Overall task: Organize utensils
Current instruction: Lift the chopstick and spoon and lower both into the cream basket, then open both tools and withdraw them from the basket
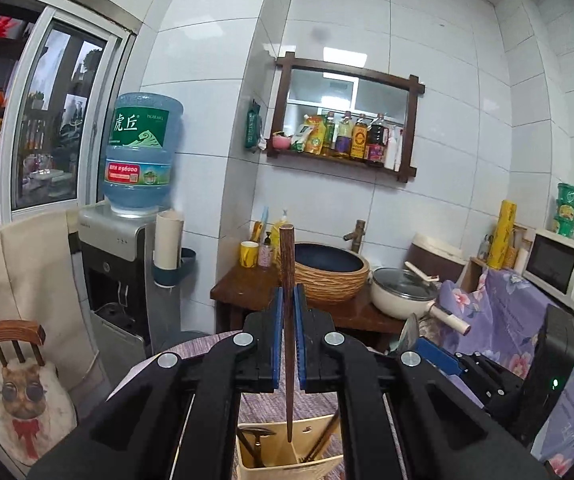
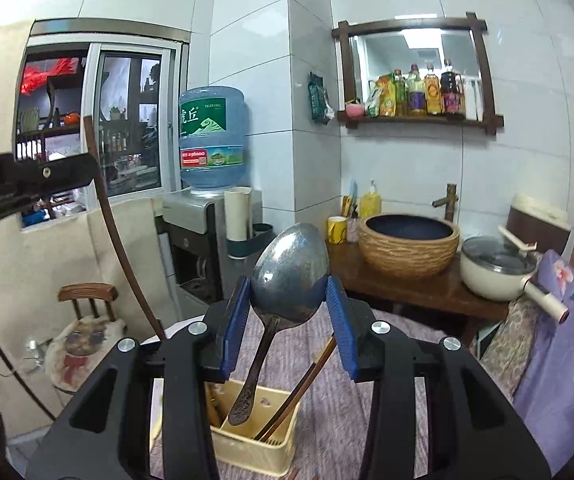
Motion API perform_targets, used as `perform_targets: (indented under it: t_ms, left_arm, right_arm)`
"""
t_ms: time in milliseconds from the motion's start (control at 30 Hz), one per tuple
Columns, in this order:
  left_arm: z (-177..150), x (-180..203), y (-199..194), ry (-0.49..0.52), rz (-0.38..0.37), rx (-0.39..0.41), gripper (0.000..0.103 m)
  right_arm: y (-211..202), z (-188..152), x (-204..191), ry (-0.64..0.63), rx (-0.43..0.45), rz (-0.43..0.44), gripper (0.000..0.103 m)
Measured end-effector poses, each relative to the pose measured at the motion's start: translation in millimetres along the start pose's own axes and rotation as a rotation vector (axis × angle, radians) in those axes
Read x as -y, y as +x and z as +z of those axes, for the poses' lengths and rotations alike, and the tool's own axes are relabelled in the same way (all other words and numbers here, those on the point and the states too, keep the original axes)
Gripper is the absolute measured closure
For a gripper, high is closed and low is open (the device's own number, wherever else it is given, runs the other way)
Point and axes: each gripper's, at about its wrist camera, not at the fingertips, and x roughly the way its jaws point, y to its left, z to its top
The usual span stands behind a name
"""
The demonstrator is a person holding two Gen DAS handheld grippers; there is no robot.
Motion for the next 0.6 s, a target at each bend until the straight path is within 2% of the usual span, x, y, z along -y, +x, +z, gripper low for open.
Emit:
perform_targets:
  t_ms: [267,600]
  left_arm:
    - [-55,-6,29,-0.004,0.035,-0.087,0.097]
    - [-99,-14,39,-0.019,0.045,-0.172,0.097]
  right_arm:
    - [24,-57,-22,-0.109,-0.014,-0.083,0.063]
    - [33,-98,-18,-0.073,-0.121,-0.044,0.063]
